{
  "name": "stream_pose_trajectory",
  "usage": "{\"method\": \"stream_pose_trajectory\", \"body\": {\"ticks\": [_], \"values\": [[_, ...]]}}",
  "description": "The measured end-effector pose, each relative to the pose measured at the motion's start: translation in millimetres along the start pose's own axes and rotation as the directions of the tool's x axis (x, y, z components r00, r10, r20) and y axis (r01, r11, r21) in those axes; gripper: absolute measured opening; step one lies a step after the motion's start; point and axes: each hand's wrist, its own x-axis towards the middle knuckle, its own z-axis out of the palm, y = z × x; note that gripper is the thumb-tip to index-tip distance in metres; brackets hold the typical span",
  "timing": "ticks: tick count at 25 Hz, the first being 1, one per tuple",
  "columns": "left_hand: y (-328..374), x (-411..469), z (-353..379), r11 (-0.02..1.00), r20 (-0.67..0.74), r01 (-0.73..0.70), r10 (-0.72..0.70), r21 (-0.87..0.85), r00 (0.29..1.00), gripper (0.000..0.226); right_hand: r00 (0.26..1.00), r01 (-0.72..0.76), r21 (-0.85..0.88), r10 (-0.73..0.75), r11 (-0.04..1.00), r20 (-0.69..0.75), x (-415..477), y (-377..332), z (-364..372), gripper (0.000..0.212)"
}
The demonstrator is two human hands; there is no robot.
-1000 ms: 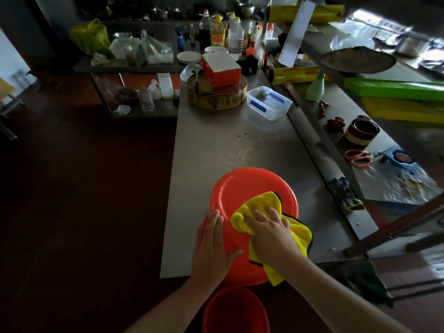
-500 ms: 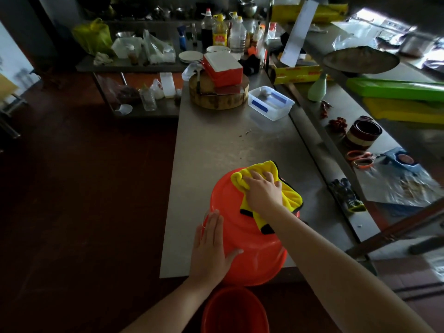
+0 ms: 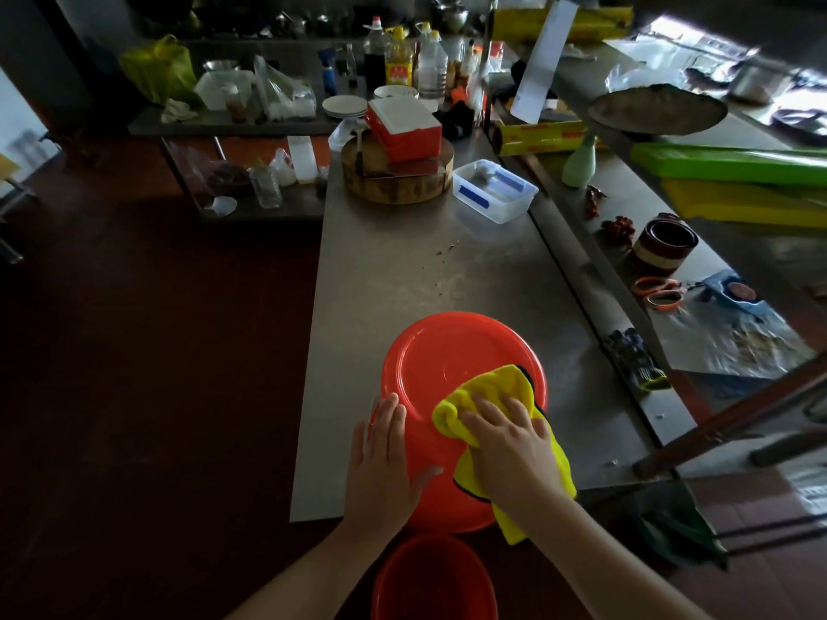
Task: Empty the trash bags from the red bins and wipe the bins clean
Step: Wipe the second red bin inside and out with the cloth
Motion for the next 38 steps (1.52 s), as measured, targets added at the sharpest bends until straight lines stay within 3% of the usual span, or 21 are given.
{"method": "stream_pose_trajectory", "body": {"ticks": [10, 21, 32, 38], "values": [[-0.9, 2.2, -0.1, 1.000, 0.041, 0.005, -0.004, -0.018, 0.999, 0.102, 0.993, -0.111, 0.012, 0.111, 0.994, -0.049, 125.1, 9.0, -22.7, 0.044], [-0.3, 0.3, 2.4, 1.000, 0.014, 0.002, -0.002, 0.011, 1.000, 0.100, 0.999, -0.049, -0.004, 0.049, 0.999, -0.017, 2.8, 18.5, -6.5, 0.046], [1.1, 1.6, -1.4, 1.000, 0.055, 0.004, -0.005, 0.012, 0.998, 0.104, 0.995, -0.080, 0.036, 0.082, 0.996, -0.061, 105.7, 45.9, -29.3, 0.041], [1.5, 1.7, 1.2, 1.000, 0.038, 0.009, -0.008, -0.006, 0.999, 0.105, 0.992, -0.059, 0.092, 0.069, 0.994, -0.104, 48.7, 50.2, -6.5, 0.048]]}}
